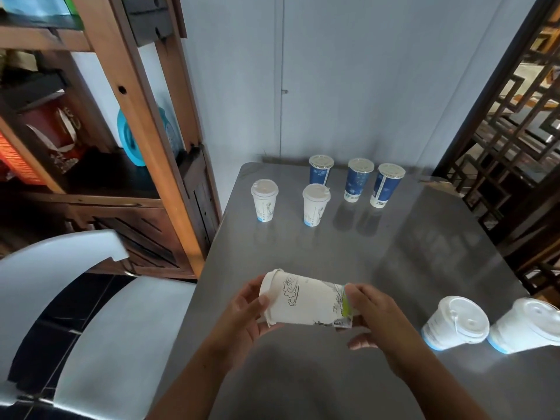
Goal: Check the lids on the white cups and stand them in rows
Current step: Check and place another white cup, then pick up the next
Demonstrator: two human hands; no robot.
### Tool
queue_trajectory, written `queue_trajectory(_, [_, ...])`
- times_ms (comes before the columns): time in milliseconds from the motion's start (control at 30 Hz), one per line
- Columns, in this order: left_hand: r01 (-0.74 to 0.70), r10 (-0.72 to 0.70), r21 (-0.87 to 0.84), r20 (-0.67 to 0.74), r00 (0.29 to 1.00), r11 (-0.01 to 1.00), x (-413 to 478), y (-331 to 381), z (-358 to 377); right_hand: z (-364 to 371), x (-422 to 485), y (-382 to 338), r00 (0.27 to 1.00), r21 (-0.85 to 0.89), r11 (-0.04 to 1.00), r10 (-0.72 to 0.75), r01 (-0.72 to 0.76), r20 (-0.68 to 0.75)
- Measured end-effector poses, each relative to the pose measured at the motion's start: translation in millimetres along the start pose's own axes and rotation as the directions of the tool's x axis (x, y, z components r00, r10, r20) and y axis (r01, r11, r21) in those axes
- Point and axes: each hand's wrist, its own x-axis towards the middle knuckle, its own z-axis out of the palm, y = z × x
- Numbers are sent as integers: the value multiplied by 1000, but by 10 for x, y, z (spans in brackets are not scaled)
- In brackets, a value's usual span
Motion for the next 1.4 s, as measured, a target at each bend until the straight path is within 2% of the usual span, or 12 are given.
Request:
queue_trajectory(133, [0,0,5,57,998,1000,-16,-1,-32,19,5,3,1000,-56,998,-27,27,4])
queue_trajectory(233, [28,-28,3,68,997,1000,6,-16,-81,33,-10,-38,988,-196,971,-147,137,-39])
queue_trajectory(400, [144,-138,37,-131,982,989,49,148,-70,32,-153,-144,886,-519,752,-463,405,21])
queue_trajectory(633, [189,-171,96,-167,971,977,-10,369,24,81,-269,-164,788,-629,542,-583,557,196])
queue_trajectory(700, [154,-137,109,-154,979,982,-38,369,48,98,-275,-156,811,-633,565,-557,529,181])
queue_trajectory(800, [96,-84,78,-143,986,992,-69,365,84,119,-287,-141,884,-521,733,-455,439,106])
queue_trajectory(933, [14,-10,40,-103,995,999,-82,344,58,143,-288,-134,979,-77,982,-159,170,129])
queue_trajectory(1033, [-24,25,18,-47,999,1000,-103,326,23,152,-316,-105,974,94,995,18,-40,225])
queue_trajectory(1100, [-20,19,-4,-30,999,1000,-110,317,3,168,-328,-79,972,104,993,36,-62,231])
queue_trajectory(1233, [39,-39,11,-66,997,999,-100,359,21,191,-313,-27,984,-167,970,-166,176,70])
queue_trajectory(1333, [106,-106,-6,-100,989,994,-91,385,62,200,-368,-38,918,-527,772,-394,355,42])
queue_trajectory(1400, [129,-129,-8,-106,986,992,-87,382,90,226,-406,-35,881,-607,680,-467,411,75])
